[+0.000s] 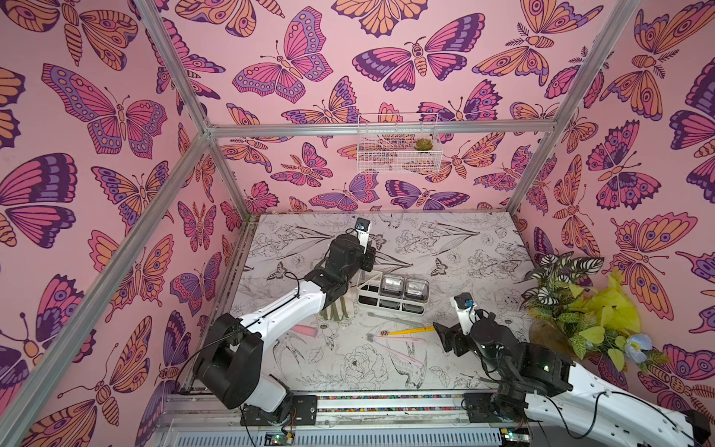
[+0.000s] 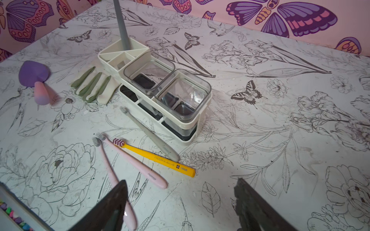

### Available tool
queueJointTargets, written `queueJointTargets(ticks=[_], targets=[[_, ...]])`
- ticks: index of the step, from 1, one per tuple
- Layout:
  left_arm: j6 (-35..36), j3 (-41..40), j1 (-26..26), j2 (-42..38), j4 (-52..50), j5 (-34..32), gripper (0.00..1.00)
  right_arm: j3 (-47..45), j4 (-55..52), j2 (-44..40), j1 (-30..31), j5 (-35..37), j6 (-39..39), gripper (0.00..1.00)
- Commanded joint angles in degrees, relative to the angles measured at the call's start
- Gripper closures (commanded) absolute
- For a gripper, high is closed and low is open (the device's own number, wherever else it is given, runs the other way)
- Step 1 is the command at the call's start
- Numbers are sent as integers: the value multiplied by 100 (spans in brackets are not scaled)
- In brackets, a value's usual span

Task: Place the toothbrush into the toothbrush holder
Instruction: Place the toothbrush in the toothbrush holder.

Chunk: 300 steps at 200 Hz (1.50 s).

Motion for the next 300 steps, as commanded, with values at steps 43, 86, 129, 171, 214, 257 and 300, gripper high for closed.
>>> queueJointTargets(ticks=[43, 86, 129, 171, 214, 257, 300], targets=[[197, -257, 24, 103, 360, 661, 100, -375, 966, -86, -1324, -2270, -245, 15], [211, -333, 20, 219, 403, 810, 100, -422, 1171, 135, -1385, -2446, -307, 15], [84, -399, 24, 380, 459, 594, 100, -357, 1127, 161, -1390, -2320, -366, 14], [154, -665, 20, 523, 866, 510, 100, -390, 1128, 77, -1390, -2322, -392, 14], [558, -1271, -16, 561, 2062, 510, 100, -406, 1139, 36, -1392, -2423, -449, 14], [660, -1595, -14, 653, 3032, 446, 100, -381, 1148, 62, -1387, -2476, -498, 14], [778, -1467, -15, 840, 3045, 437, 100, -378, 1169, 141, -1393, -2476, -524, 14]])
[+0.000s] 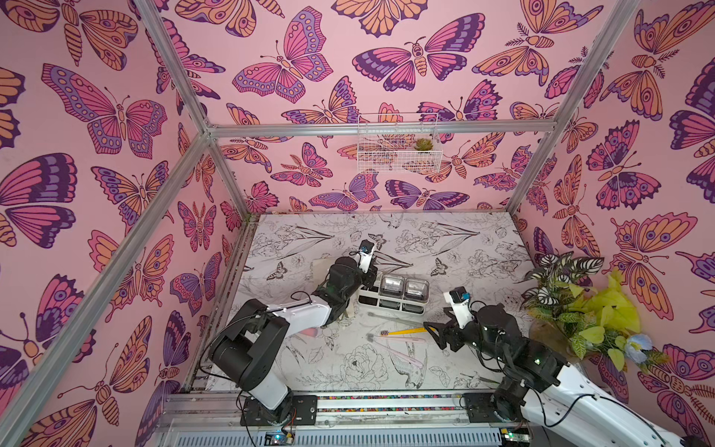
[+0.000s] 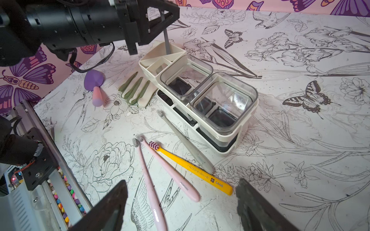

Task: Place the toothbrush into the toothbrush holder
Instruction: Place the toothbrush in the toothbrush holder.

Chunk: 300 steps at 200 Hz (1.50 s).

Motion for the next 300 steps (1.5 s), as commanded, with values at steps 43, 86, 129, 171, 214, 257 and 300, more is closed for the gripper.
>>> queueJointTargets(ticks=[43, 86, 129, 171, 214, 257, 300], targets=[[245, 231, -4, 301, 37, -310, 100, 53, 121, 175, -32, -85, -153, 14], [279, 242, -7, 180, 33, -225, 39, 75, 138, 228, -33, -87, -186, 13], [378, 281, -15, 106, 38, -53, 28, 14, 169, 201, -38, -84, -138, 13], [411, 189, -19, -108, 38, -38, 26, -101, 174, 35, -38, -45, -94, 13], [370, 51, -28, -555, 36, -3, 22, -3, 10, 18, -48, -18, -43, 12], [318, 24, -39, -997, -360, 63, 21, -79, -82, -169, -46, 193, 96, 11], [0, 15, -41, -1411, -784, 36, 21, 10, -346, -185, -128, 229, 604, 1]])
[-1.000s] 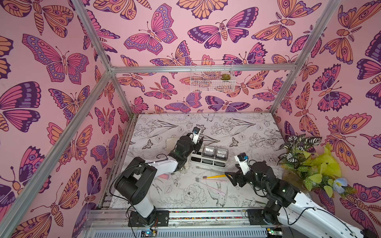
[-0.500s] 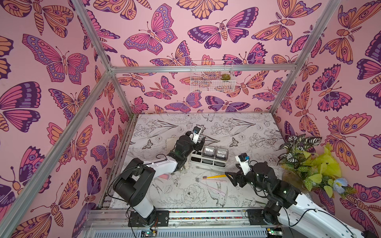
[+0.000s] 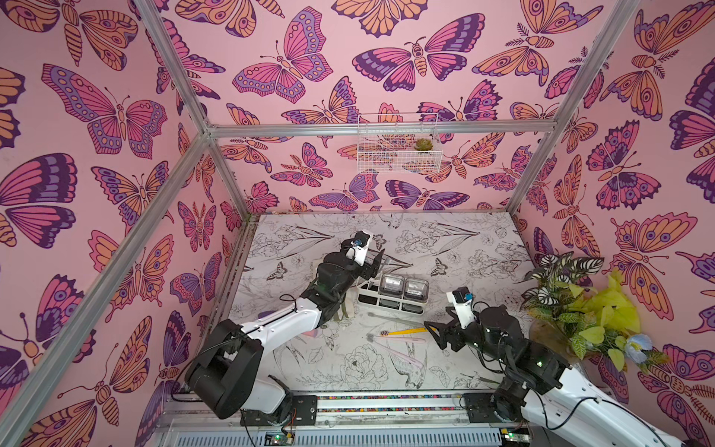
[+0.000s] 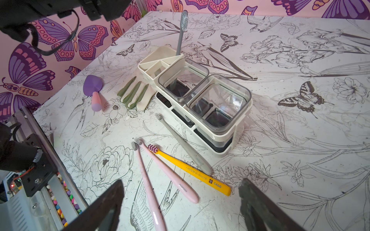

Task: Place the toothbrush into the toothbrush holder
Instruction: Place the toothbrush in the toothbrush holder, then pick up the toothbrush from the center of the board.

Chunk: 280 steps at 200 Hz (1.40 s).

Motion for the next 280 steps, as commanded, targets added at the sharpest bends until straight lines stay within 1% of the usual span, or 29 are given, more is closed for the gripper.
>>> queueJointTargets(ticks=[1, 17, 30, 62, 66, 94, 101, 110, 121, 132, 142, 167, 189, 210, 235, 248, 257, 280], targets=[[-266, -95, -39, -242, -384, 17, 21, 73, -315, -2, -85, 105, 456, 1], [-649, -138, -40, -297, -539, -77, 21, 161, -450, 89, -90, 78, 679, 1], [-742, -202, -46, -364, -737, 134, 21, 234, -520, 206, -88, -22, 678, 1], [-958, -650, -111, -735, -862, 220, 21, 364, -604, 322, -95, 17, 557, 1], [-974, -700, -114, -998, -898, 229, 21, 373, -605, 313, -95, 37, 539, 1], [-1061, -1099, -116, -1707, -1345, 230, 21, 392, -584, 162, -94, 324, 466, 1], [-1188, -1260, -125, -1910, -1378, 181, 21, 381, -567, 132, -95, 404, 479, 1], [-1418, -1471, -129, -2116, -1327, 157, 21, 382, -537, 123, -117, 391, 528, 1], [-1527, -1642, -153, -2276, -1278, 321, 21, 381, -447, 203, -160, 228, 540, 1], [-1504, -1717, -259, -2406, -1323, 352, 21, 407, -403, 323, -161, 406, 564, 1], [-1458, -1785, -417, -2526, -1382, 198, 21, 424, -378, 404, -157, 698, 609, 1], [-1073, -2020, -927, -2716, -1403, -278, 20, 612, -596, 614, -197, 1082, 503, 1], [-783, -2266, -1218, -2889, -1404, -599, 21, 883, -989, 755, -235, 801, 251, 1], [-853, -2478, -1250, -2965, -1392, -681, 20, 1059, -1324, 971, -238, 570, 162, 0], [-1049, -2490, -1250, -2980, -1426, -551, 20, 1111, -1632, 1271, -236, 470, 375, 6], [-1057, -2470, -1250, -2976, -1414, -479, 20, 999, -1598, 1382, -236, 305, 473, 12], [-1087, -2469, -1250, -2971, -1424, -561, 20, 879, -1502, 1431, -240, 176, 528, 15], [-1169, -2517, -1250, -2970, -1424, -823, 19, 617, -1194, 1518, -238, -55, 636, 17]])
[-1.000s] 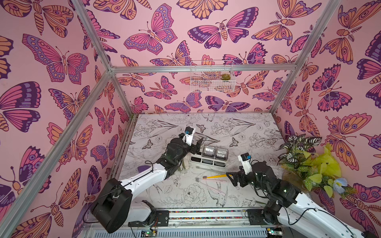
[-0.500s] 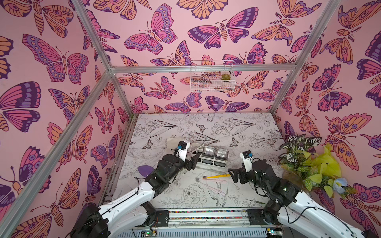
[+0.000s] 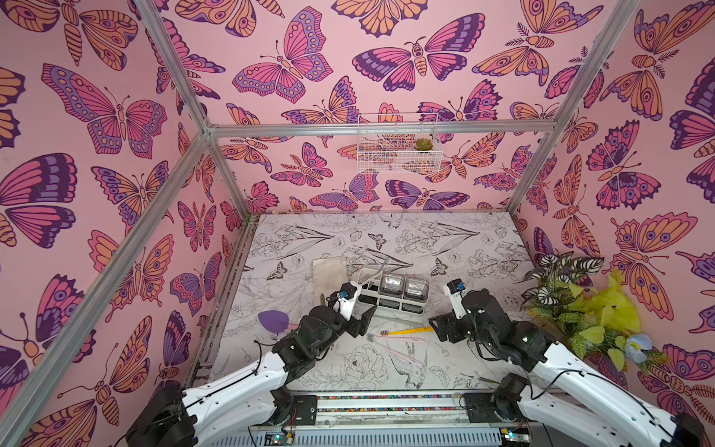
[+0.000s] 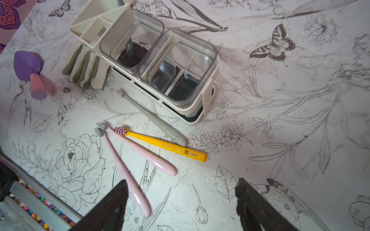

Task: Place the toothbrush into the toothbrush holder
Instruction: Pick up the toothbrush from the center of the board.

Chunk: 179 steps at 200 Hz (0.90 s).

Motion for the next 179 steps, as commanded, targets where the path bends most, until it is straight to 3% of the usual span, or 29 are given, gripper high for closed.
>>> queueJointTargets(ticks=[1, 38, 66, 126, 179], targets=[[-108, -74, -17, -60, -55, -293, 19, -230, 61, 65, -27, -344, 196, 17], [-185, -26, -13, 35, -137, -505, 19, -263, 216, 157, -10, -524, 365, 24], [-187, 86, -17, 58, -347, -660, 19, -648, 1040, 165, 116, -766, 544, 27], [-232, 47, -17, -77, -461, -1210, 19, -464, 1504, 1044, 1041, 463, 708, 28], [-217, 103, -17, -67, -592, -1363, 18, -270, 2178, 1851, 1367, 556, 757, 30]])
